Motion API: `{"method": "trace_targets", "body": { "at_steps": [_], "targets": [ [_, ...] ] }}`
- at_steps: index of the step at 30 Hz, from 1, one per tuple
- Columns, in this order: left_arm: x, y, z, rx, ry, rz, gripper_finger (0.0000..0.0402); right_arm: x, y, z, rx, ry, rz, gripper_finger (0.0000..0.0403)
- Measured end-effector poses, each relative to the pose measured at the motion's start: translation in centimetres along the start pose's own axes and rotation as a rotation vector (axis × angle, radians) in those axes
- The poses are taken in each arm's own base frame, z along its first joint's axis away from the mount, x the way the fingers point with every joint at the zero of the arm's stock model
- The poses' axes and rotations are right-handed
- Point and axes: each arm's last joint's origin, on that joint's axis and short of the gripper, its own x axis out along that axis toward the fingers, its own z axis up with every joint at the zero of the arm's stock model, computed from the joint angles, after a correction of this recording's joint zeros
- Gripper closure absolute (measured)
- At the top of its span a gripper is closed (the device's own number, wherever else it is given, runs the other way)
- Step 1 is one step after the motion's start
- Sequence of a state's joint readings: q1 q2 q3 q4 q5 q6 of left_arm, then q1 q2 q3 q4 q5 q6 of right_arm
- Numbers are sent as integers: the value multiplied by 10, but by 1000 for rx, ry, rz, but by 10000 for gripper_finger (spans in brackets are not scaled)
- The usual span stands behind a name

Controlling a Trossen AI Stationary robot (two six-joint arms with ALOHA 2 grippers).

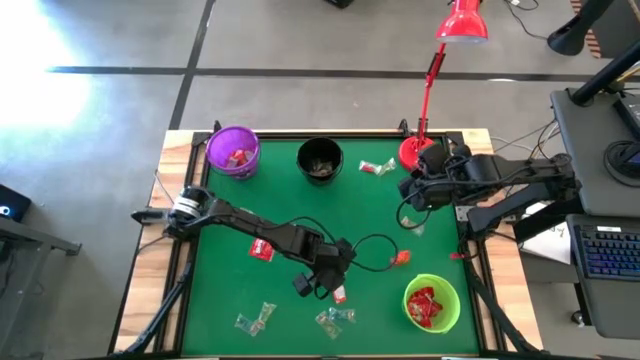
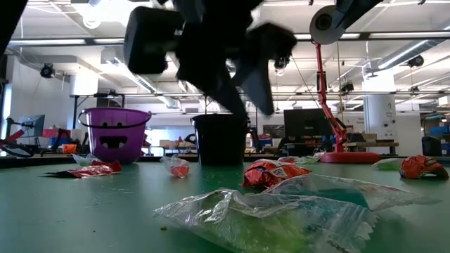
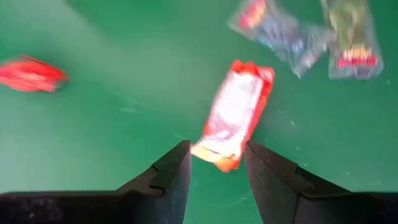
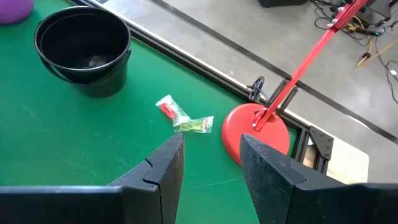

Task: Sort candy
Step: Put the top orange chocolate bar into the purple bucket

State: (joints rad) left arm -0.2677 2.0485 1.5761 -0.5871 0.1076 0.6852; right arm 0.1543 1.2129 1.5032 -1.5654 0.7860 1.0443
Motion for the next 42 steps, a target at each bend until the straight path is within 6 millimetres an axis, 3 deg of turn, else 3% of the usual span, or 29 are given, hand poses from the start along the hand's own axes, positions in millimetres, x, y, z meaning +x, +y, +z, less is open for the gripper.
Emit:
{"method": "trace_targets", "body": {
  "at_steps": [5,14,26,31,39,42],
  "targets": [
    [22,-7,-9,-14,69,-61,242,0,0,0,0,0,1,254],
    [24,1,-1,23,42,-22,221,0,0,0,-9,1,1,254],
    [49,0,-7,39,84,-64,222,0,0,0,-10,4,2,254],
    [54,1,-11,7,120,-44,260,0,0,0,-10,4,2,254],
    [44,4,-15,-39,187,-66,386,0,0,0,-23,7,4,255],
    [38,6,-16,-64,219,-83,391,0,0,0,-26,7,4,254]
  ]
}}
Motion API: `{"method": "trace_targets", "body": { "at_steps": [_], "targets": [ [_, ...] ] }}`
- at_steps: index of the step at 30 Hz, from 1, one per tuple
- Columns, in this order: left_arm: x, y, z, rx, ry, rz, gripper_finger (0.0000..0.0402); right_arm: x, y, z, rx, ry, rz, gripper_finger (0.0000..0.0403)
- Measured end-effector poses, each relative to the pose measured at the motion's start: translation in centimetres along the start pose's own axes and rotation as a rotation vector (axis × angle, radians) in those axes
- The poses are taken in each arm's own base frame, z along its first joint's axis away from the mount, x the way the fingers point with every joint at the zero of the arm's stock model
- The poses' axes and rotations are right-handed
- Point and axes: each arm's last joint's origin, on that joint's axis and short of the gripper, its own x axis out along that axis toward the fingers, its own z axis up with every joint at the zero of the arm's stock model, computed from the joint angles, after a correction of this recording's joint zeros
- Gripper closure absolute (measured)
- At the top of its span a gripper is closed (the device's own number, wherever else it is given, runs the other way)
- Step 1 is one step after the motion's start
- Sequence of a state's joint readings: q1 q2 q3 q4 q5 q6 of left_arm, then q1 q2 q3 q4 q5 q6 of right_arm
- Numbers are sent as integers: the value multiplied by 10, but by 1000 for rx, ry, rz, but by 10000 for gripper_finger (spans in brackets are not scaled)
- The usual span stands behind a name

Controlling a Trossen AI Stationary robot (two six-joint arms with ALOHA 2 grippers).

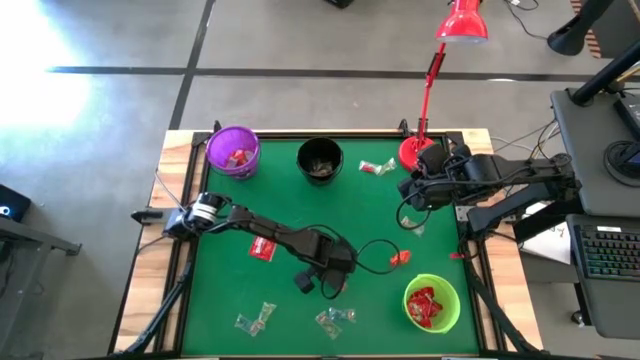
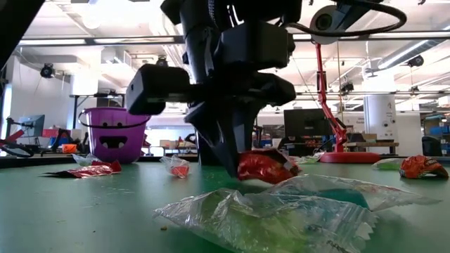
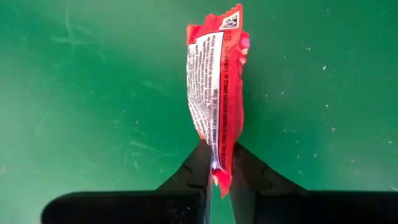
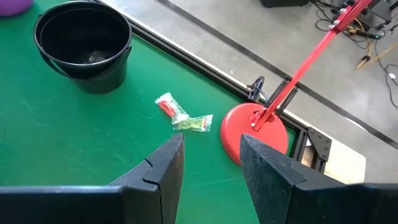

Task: Sort candy
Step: Put the top orange chocolate bar into the purple bucket

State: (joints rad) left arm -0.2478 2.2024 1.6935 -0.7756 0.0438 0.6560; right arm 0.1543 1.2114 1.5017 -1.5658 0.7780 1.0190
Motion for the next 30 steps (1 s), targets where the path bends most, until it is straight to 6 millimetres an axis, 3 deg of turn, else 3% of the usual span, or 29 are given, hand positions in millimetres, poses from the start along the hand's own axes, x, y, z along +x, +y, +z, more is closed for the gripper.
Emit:
{"method": "trace_targets", "body": {
  "at_steps": [18,30],
  "targets": [
    [-87,44,-34,-295,250,-131,401,-3,-6,0,-86,-9,13,255],
    [-148,69,-76,-452,203,-62,401,-10,-15,1,-88,-2,92,255]
  ]
}}
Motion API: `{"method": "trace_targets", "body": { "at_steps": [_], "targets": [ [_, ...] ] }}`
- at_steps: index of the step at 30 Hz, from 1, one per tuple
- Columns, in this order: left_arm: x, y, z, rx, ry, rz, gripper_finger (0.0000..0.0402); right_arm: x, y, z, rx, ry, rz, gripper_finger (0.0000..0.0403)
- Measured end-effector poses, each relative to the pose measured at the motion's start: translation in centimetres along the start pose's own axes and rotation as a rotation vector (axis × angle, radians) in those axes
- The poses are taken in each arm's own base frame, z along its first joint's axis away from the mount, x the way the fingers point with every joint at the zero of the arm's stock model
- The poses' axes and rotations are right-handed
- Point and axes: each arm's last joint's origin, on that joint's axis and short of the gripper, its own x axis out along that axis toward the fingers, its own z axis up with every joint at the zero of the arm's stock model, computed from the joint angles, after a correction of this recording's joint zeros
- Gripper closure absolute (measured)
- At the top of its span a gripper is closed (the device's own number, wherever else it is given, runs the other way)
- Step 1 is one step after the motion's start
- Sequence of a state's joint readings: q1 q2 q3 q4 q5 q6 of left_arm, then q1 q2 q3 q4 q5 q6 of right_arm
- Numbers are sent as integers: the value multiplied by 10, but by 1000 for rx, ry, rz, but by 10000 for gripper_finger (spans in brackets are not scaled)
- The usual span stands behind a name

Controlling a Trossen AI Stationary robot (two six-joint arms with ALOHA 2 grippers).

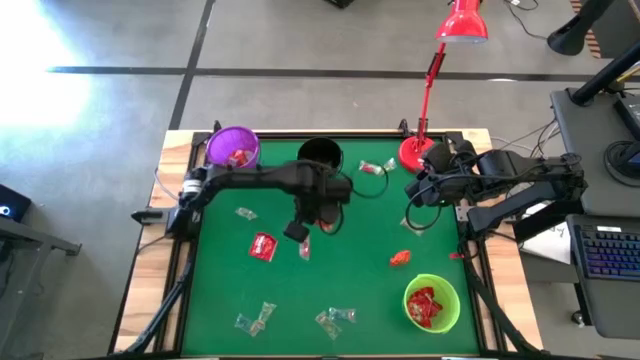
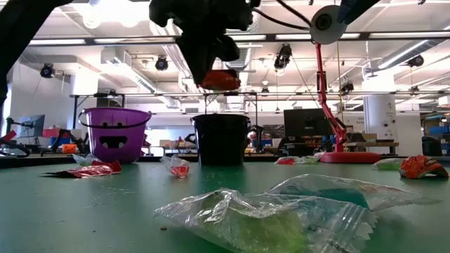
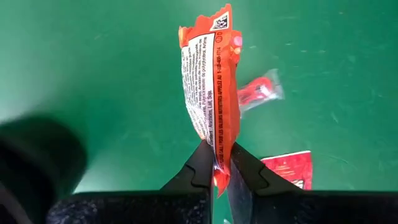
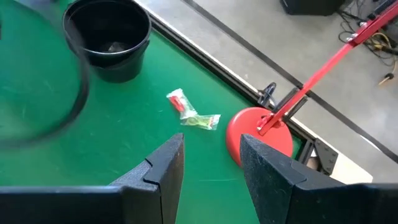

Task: Sort candy
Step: Put the top orange chocolate bar into the purple bucket

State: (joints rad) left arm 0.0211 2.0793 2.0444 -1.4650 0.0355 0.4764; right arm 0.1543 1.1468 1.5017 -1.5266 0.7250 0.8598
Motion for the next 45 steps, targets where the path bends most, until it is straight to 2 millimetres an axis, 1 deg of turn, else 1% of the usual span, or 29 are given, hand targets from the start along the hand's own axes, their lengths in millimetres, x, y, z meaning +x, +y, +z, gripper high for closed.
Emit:
{"method": "trace_targets", "body": {
  "at_steps": [6,11,18,22,25,29,32,37,42,45],
  "targets": [
    [-30,15,-24,-104,-40,93,401,0,2,2,-9,-24,15,255],
    [-60,22,-47,-178,-89,173,401,-1,9,8,-44,-76,66,261],
    [-103,19,-78,-258,-207,249,401,1,22,18,-117,-148,128,264],
    [-125,14,-93,-282,-278,292,401,2,34,27,-262,-225,163,266],
    [-136,11,-103,-310,-314,313,401,2,46,35,-367,-294,221,275],
    [-148,7,-115,-328,-342,344,401,4,61,46,-482,-400,225,290],
    [-151,5,-122,-336,-344,371,401,9,73,53,-492,-455,227,296],
    [-151,3,-132,-337,-362,396,401,23,87,65,-416,-492,222,287],
    [-148,2,-136,-343,-424,435,401,48,91,77,-281,-450,231,258],
    [-146,1,-136,-348,-517,459,401,63,95,83,-251,-426,285,242]
  ]
}}
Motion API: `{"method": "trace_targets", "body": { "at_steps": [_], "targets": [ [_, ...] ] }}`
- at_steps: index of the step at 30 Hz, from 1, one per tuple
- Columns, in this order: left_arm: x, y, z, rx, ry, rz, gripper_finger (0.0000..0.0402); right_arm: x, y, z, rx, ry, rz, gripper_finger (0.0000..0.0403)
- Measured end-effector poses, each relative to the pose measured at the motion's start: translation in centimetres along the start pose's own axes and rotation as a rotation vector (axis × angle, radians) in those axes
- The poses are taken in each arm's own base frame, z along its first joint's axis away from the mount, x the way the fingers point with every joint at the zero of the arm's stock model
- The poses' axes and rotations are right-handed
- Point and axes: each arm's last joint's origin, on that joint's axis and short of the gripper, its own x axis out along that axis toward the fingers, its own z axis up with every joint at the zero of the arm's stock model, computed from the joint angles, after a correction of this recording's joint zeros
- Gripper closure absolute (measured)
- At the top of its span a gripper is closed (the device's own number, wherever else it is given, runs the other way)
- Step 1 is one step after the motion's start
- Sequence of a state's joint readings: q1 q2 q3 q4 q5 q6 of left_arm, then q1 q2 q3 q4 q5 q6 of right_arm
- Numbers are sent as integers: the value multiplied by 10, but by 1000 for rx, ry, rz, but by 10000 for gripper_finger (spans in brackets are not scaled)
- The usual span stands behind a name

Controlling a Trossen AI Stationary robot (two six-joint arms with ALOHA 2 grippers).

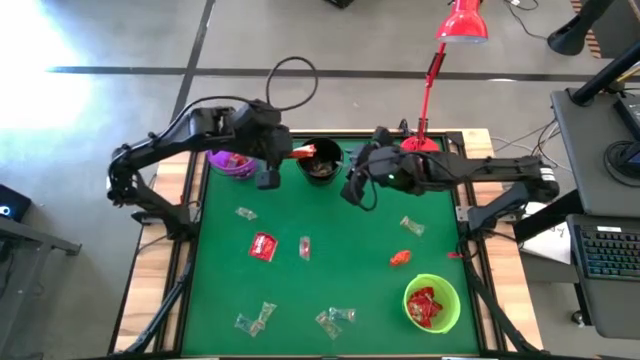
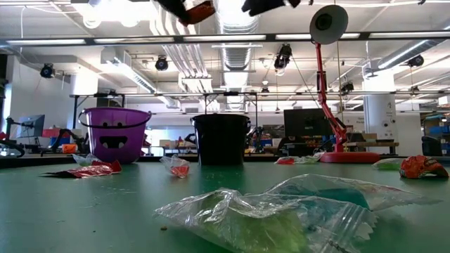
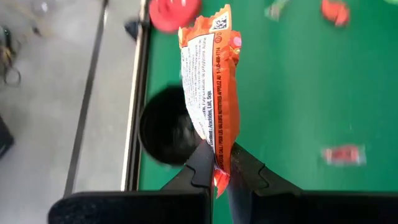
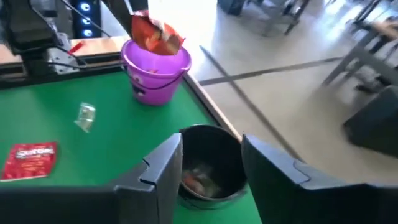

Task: Sort candy
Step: Put the top orange chocolate bar into the purple bucket

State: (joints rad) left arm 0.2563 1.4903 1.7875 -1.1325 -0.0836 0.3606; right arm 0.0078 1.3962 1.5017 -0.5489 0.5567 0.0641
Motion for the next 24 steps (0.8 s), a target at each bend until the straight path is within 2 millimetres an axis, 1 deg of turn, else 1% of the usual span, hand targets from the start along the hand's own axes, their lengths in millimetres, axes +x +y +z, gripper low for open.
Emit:
{"method": "trace_targets", "body": {
  "at_steps": [5,10,16,18,24],
  "targets": [
    [3,-3,-5,-31,-121,25,401,19,9,3,-41,-40,98,230],
    [-2,-6,-16,-88,-220,56,401,33,16,8,-120,-124,92,230],
    [-10,-12,-27,-103,-385,19,401,48,9,6,-73,-112,66,229],
    [-9,-14,-28,-96,-426,-9,401,51,8,10,-54,-147,88,229],
    [9,-18,-33,-95,-374,-39,401,51,10,14,-44,-195,135,229]
  ]
}}
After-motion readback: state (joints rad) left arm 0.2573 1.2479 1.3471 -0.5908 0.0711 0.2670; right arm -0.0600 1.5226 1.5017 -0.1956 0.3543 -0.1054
